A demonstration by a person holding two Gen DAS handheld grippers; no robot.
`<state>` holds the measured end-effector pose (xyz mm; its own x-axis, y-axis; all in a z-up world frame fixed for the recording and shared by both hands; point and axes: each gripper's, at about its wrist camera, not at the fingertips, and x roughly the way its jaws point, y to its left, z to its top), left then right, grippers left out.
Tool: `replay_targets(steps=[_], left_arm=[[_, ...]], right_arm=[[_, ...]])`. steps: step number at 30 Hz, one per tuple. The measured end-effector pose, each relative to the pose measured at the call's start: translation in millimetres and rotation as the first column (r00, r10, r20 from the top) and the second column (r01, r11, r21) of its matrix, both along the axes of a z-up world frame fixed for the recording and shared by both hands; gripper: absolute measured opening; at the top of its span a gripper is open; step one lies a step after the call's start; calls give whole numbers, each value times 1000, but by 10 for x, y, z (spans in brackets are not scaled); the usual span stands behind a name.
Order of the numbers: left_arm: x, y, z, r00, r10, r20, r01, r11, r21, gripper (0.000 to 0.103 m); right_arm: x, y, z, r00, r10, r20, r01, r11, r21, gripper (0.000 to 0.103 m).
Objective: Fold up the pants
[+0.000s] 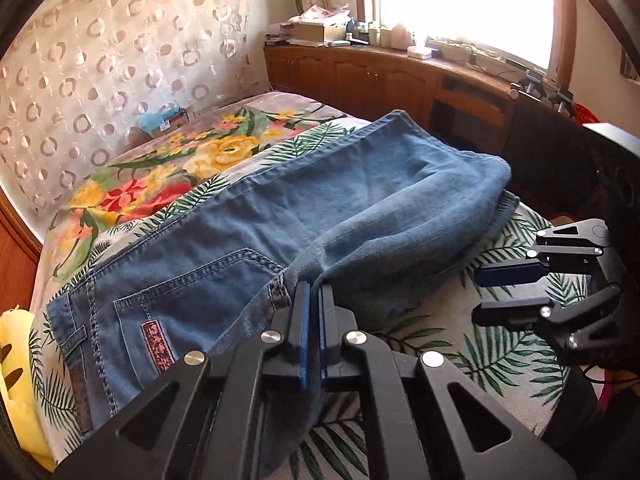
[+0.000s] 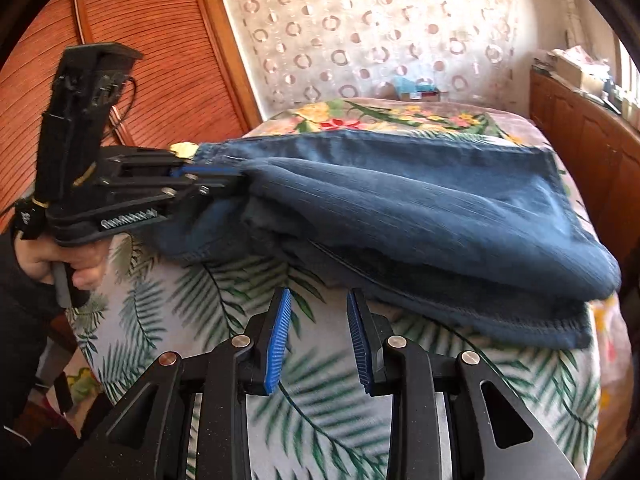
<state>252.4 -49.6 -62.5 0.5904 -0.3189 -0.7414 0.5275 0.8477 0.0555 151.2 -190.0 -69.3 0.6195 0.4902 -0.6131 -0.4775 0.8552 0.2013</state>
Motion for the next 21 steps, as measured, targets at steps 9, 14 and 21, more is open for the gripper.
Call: replay_targets(steps=[9, 14, 21], left_arm=[[74, 156, -132, 999, 9, -43, -11, 999, -48, 5], [36, 279, -146, 999, 23, -47, -26, 998, -58, 5], [-146, 469, -98, 999, 35, -39, -38, 996, -86, 5]], right_arm=[[273, 340, -97, 996, 94, 7, -93, 994, -61, 30], [390, 382, -81, 992, 119, 28, -117, 991, -60, 19], [410, 449, -53, 986, 164, 33, -161, 983, -85, 6]])
